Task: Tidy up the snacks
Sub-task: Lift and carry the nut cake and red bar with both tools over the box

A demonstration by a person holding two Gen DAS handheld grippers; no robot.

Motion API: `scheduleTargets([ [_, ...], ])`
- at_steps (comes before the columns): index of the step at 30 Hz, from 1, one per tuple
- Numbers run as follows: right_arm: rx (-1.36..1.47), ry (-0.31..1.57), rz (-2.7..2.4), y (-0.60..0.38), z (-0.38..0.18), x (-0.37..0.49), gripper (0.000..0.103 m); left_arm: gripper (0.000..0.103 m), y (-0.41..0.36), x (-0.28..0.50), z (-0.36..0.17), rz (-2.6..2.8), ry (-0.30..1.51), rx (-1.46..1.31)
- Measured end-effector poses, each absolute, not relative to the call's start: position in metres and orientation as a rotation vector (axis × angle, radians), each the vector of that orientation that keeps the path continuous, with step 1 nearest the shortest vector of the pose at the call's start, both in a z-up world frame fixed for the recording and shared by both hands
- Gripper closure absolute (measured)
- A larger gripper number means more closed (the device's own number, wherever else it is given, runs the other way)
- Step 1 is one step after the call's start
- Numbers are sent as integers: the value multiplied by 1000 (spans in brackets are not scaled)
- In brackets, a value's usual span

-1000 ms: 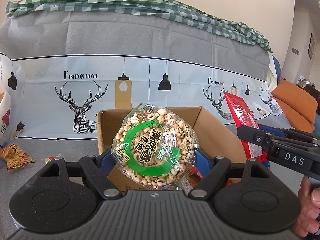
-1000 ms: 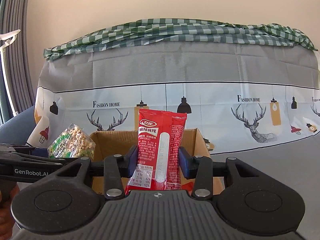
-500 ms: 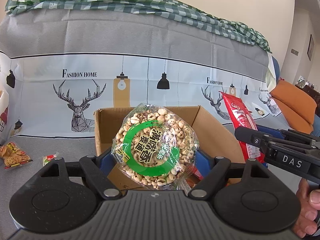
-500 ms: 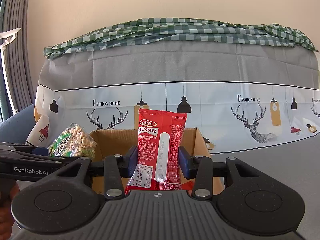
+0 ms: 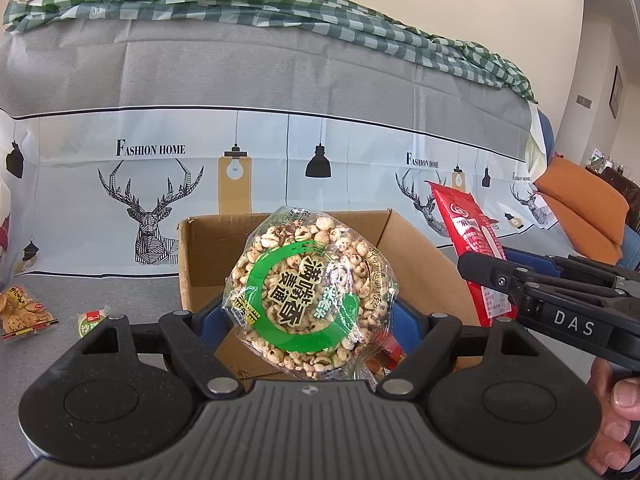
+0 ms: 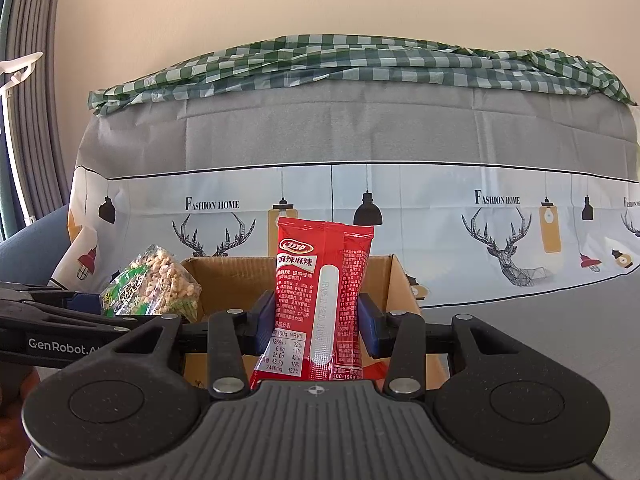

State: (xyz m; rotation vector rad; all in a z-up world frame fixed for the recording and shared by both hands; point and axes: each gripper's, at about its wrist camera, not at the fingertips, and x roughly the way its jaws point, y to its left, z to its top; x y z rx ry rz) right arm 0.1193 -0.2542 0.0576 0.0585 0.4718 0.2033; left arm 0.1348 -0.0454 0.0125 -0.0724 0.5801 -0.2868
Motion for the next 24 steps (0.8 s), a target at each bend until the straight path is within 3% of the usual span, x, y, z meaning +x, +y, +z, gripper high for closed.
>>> scheduleTargets([
  [24,49,475,206,-252,58,119,58,18,-46,135,13,-288,580,-71],
])
